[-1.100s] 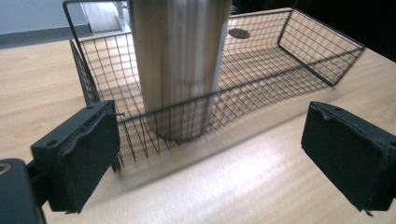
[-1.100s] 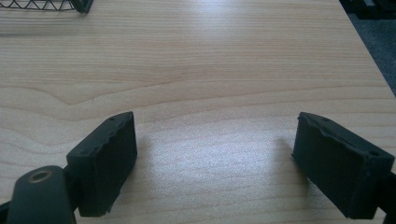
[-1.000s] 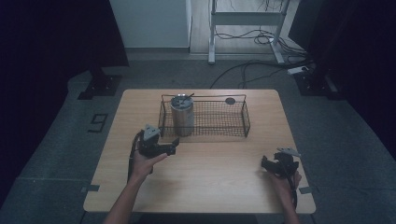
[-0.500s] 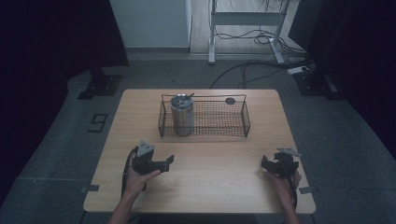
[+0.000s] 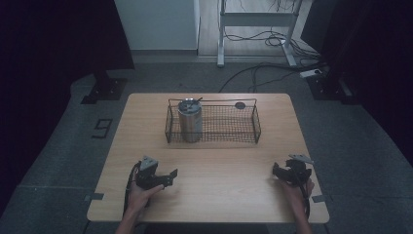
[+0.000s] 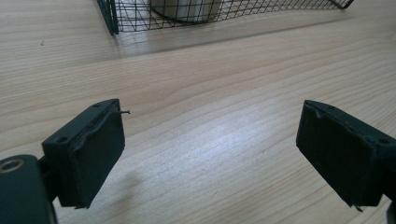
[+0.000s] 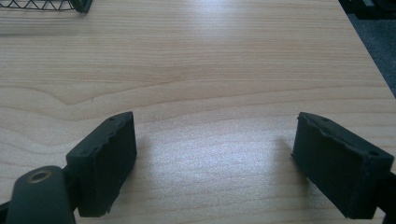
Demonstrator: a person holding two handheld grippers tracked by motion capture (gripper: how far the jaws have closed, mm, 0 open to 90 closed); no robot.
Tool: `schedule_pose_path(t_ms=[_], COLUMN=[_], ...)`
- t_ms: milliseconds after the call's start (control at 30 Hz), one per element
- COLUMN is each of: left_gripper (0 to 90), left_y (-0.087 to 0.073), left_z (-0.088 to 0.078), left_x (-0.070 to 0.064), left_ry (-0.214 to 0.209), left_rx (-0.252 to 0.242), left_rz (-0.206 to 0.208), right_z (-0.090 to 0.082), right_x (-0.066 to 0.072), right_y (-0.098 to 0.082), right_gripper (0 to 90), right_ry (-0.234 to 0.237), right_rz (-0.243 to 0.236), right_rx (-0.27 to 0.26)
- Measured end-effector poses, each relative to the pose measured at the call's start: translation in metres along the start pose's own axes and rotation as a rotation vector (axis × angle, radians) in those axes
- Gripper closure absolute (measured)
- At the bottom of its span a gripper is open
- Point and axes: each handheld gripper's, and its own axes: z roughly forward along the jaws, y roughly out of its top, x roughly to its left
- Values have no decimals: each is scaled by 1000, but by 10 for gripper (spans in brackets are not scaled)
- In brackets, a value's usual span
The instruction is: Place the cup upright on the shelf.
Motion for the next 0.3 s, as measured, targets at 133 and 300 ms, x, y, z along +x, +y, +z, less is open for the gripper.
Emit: schedule_pose_path(t_ms=[133,300], left_gripper=[81,82], left_y=[1,1], left_z=[3,3], left_x=[-1,0], left_ry=[-13,-19], left_rx=[-1,-2], left_rz=[-3,-16], right_z=[0,0], right_x=[0,0], right_y=[0,0], right_gripper=[133,130], right_ry=[0,-1], right_rz=[0,0], right_rx=[0,1])
